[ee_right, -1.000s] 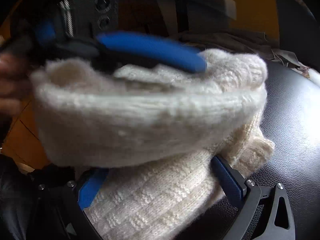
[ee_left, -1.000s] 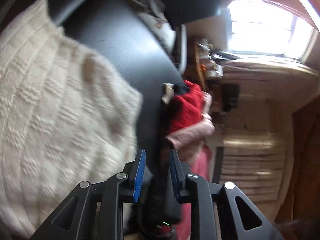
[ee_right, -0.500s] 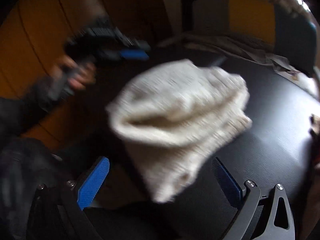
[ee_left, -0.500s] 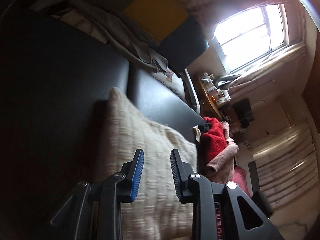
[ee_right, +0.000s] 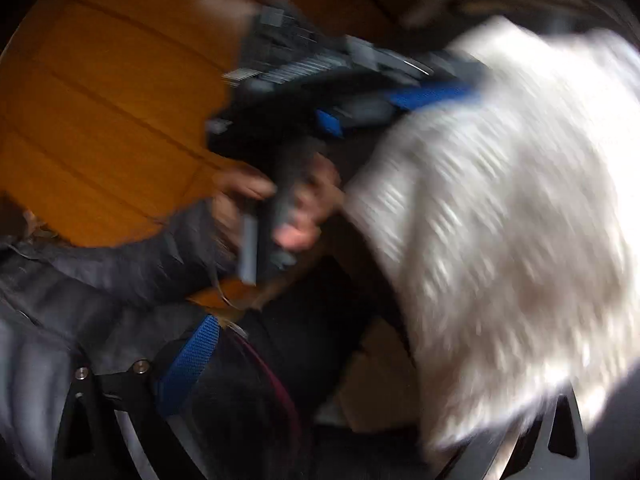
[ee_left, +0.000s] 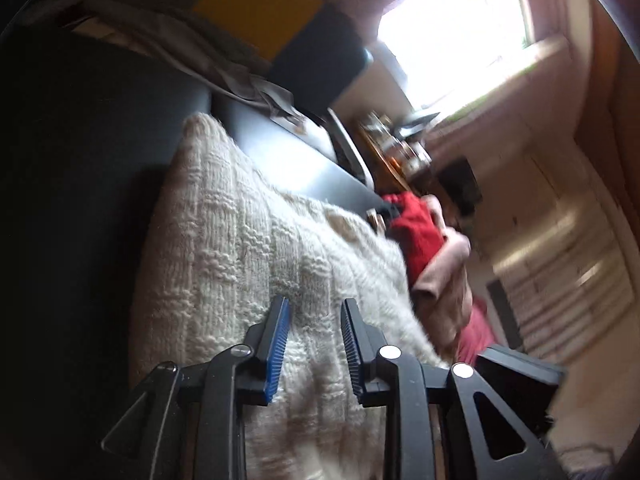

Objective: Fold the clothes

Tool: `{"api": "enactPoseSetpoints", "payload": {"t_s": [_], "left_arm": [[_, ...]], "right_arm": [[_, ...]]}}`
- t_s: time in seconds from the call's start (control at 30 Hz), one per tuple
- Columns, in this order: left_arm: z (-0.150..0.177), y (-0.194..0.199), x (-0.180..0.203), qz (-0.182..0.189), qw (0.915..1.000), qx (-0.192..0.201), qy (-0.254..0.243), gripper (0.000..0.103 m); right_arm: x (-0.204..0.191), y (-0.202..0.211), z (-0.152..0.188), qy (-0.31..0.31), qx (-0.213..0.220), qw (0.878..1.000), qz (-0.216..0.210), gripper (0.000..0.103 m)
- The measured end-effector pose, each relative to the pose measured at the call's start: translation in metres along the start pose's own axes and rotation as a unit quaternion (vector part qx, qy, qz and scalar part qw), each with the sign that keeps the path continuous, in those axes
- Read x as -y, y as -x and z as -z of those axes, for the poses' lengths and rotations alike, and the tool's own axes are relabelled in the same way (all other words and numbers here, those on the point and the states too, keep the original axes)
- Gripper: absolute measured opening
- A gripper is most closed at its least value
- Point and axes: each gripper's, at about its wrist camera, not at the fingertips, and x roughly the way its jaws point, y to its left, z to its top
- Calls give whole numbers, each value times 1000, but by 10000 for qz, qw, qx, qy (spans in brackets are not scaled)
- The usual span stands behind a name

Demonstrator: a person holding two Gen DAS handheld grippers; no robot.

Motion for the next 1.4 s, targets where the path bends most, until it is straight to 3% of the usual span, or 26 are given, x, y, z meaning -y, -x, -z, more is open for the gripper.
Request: {"api": "enactPoseSetpoints", "payload": {"t_s": [0.03, 0.13, 0.3, 0.43, 0.7, 0.73, 0.8, 0.83, 0.87, 1.0, 1.07, 1.17, 1.2, 1.33, 1.4], "left_arm": [[3, -4, 3, -21, 9999, -58, -99, 19], [5, -7, 8, -96, 9998, -33, -185, 18], [2, 2, 7, 102, 9998, 126, 77, 25], [7, 11, 15, 17, 9996, 273, 37, 26], [15, 29, 16, 49, 9992, 342, -183, 27], [16, 30, 17, 52, 9991, 345, -225, 27], [19, 33, 19, 60, 9988, 359, -324, 27], [20, 34, 21, 79, 9986, 372, -371, 27], [20, 36, 23, 108, 9983, 390, -414, 27], [27, 39, 30, 388, 9967, 274, -666, 34], [35, 28, 34, 339, 9959, 1, -843, 34], [50, 1, 35, 259, 9928, -613, -998, 33], [54, -2, 37, 255, 9918, -678, -1054, 33], [58, 3, 51, 47, 9892, -648, -1313, 33], [54, 10, 58, 80, 9893, -496, -1370, 33]], "right_arm": [[7, 1, 14, -121, -11, 9995, 280, 103], [9, 26, 36, -426, 744, 9959, 301, 103], [-3, 71, 57, -793, 1854, 9759, 838, 103], [0, 94, 43, -1113, 2396, 9536, 1442, 103], [34, 86, -19, -1620, 2594, 9273, 2159, 103], [40, 85, -25, -1740, 2623, 9241, 2168, 98], [56, 80, -33, -1965, 2525, 9255, 2026, 57], [62, 72, -36, -2102, 2381, 9241, 2125, 21], [64, 75, -41, -2169, 2303, 9214, 2257, 21], [13, 95, -45, -1360, 2365, 9136, 3016, 18], [-15, 109, -38, -978, 2485, 8978, 3503, 17], [17, 101, -13, -1477, 2323, 8869, 3710, 17], [34, 94, -2, -1707, 2213, 8848, 3729, 17], [78, 105, 48, -2345, 3203, 8822, 2532, 18], [83, 100, 50, -2190, 3337, 8832, 2462, 18]]}}
